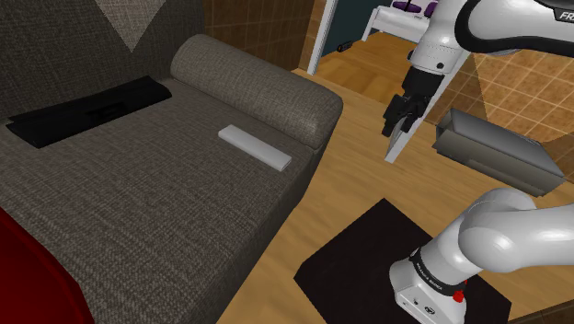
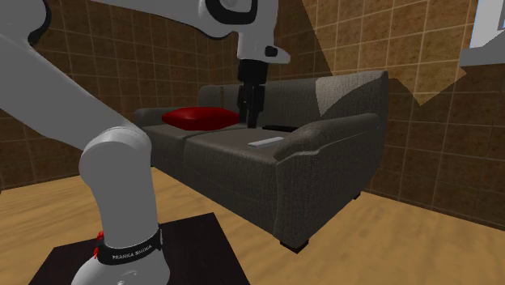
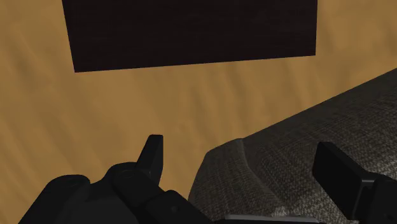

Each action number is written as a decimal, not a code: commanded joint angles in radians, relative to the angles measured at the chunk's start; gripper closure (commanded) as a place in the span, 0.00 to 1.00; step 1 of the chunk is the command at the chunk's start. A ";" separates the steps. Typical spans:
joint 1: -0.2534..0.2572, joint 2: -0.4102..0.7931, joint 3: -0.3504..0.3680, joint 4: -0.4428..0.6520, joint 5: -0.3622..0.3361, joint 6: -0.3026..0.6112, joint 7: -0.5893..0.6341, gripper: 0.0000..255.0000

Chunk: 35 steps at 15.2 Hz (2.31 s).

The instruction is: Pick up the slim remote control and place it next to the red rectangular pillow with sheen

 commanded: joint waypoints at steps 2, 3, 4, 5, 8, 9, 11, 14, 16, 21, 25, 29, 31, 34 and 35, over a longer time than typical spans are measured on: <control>0.010 0.026 0.014 0.006 0.010 0.024 0.007 0.00; 0.020 0.052 0.028 0.014 0.019 0.048 0.015 0.00; 0.030 0.079 0.041 0.023 0.028 0.071 0.022 0.00; 0.039 0.107 0.055 0.033 0.036 0.093 0.029 0.00; 0.065 0.192 0.095 0.069 0.055 0.158 0.050 0.00; 0.073 0.221 0.109 0.083 0.060 0.178 0.057 0.00; 0.088 0.281 0.135 0.114 0.067 0.216 0.071 0.00; 0.107 0.372 0.174 0.169 0.070 0.267 0.094 0.00; 0.119 0.435 0.199 0.210 0.067 0.298 0.110 0.00; 0.148 0.594 0.258 0.331 0.040 0.358 0.157 0.00; 0.174 0.725 0.299 0.445 -0.001 0.388 0.200 0.00; 0.209 0.862 0.331 0.577 -0.057 0.401 0.245 0.00; 0.213 0.875 0.332 0.578 -0.063 0.414 0.249 0.00; 0.214 0.887 0.332 0.551 -0.067 0.452 0.252 0.00; 0.214 0.891 0.331 0.543 -0.069 0.464 0.253 0.00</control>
